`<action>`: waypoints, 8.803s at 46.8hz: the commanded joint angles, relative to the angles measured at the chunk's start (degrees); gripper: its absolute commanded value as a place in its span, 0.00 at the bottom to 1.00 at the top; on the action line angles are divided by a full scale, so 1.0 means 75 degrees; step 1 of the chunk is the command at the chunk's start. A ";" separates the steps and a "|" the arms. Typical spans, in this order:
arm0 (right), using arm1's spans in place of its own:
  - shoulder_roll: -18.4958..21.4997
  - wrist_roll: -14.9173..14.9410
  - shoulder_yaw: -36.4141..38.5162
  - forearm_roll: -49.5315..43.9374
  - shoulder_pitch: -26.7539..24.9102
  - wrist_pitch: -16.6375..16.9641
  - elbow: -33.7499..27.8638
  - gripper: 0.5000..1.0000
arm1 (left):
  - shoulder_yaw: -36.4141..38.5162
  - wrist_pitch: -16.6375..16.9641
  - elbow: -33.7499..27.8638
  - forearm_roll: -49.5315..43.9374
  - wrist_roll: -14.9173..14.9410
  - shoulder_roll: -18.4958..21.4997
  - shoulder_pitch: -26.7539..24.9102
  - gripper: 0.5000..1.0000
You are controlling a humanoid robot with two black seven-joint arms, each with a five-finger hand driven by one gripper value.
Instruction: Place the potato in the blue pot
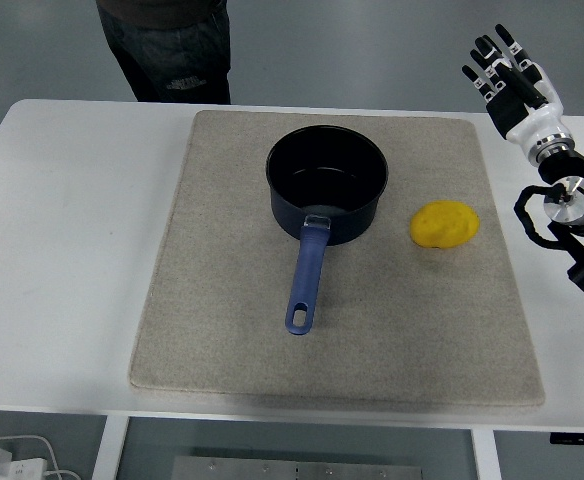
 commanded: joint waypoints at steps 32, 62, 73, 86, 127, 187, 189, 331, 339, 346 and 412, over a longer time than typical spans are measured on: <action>-0.0700 0.0174 -0.0947 -0.3961 0.0059 0.0586 0.0876 0.86 | -0.0002 0.0000 0.0012 -0.0010 0.0000 0.0000 -0.0001 0.99; -0.4133 0.1089 -0.2612 -0.5425 -0.0211 0.0786 0.4392 0.86 | -0.0002 0.0000 0.0012 -0.0010 0.0000 0.0000 -0.0001 0.99; -0.4486 0.1370 -0.2554 -0.5929 -0.0527 0.0329 0.5002 0.86 | -0.0002 0.0000 -0.0035 0.0002 0.0000 0.0000 -0.0001 0.99; -0.3971 0.1733 -0.2553 -0.6714 -0.0785 -0.0725 0.4979 0.86 | -0.0002 0.0000 0.0012 -0.0010 0.0000 0.0000 -0.0001 0.99; -0.3045 0.1968 -0.2858 -0.7699 -0.0925 -0.1336 0.4042 0.86 | -0.0002 0.0000 0.0000 0.0002 0.0000 0.0000 0.0011 0.99; -0.2822 0.2217 -0.2975 -0.8344 -0.1301 -0.2296 0.3502 0.00 | -0.0002 0.0000 0.0012 0.0002 0.0000 0.0000 0.0023 0.99; -0.2822 0.2217 -0.2975 -0.8344 -0.1312 -0.2297 0.3479 0.00 | -0.0002 0.0000 0.0012 0.0002 0.0000 0.0000 0.0023 0.99; 0.1209 0.2217 -0.4241 -0.6539 0.1172 -0.2355 0.0795 0.00 | -0.0002 0.0000 0.0012 -0.0010 0.0000 0.0000 0.0023 0.99; 0.1127 0.2217 -0.4206 -0.6539 0.1043 -0.2367 0.0807 0.00 | -0.0002 0.0000 0.0012 -0.0010 0.0000 0.0000 0.0023 0.99; 0.1127 0.2217 -0.4136 -0.6527 0.1020 -0.2402 0.0784 0.00 | -0.0002 0.0000 0.0023 -0.0010 0.0000 0.0000 0.0023 0.99; 0.0623 0.0000 -0.1898 -0.2650 0.0996 -0.2343 0.0783 0.90 | -0.0002 0.0000 0.0012 -0.0010 0.0000 0.0000 0.0046 0.99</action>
